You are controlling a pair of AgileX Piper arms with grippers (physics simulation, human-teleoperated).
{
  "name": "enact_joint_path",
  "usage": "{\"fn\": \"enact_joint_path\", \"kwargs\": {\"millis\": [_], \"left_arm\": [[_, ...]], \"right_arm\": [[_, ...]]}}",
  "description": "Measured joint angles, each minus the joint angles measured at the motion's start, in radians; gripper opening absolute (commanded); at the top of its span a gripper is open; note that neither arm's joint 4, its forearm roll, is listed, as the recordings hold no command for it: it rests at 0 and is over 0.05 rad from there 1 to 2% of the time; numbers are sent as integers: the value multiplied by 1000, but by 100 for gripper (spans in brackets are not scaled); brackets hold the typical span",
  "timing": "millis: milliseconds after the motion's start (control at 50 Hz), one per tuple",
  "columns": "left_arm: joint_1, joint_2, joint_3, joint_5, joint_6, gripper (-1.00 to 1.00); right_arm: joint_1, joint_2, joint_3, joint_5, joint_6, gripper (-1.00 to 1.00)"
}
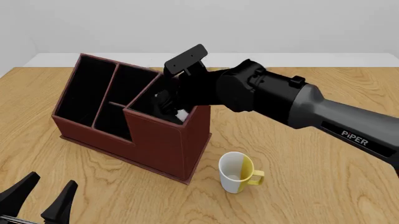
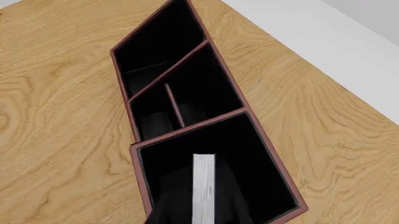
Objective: Pick up the book and place it in the right compartment of the caddy.
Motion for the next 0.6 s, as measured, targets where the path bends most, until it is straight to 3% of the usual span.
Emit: {"fn": "enact_joint_path", "kwargs": {"millis": [600], "left_arm": [[0, 0, 0, 1, -2, 100]], "right_arm": [[13, 13, -8, 16, 1, 100]]}}
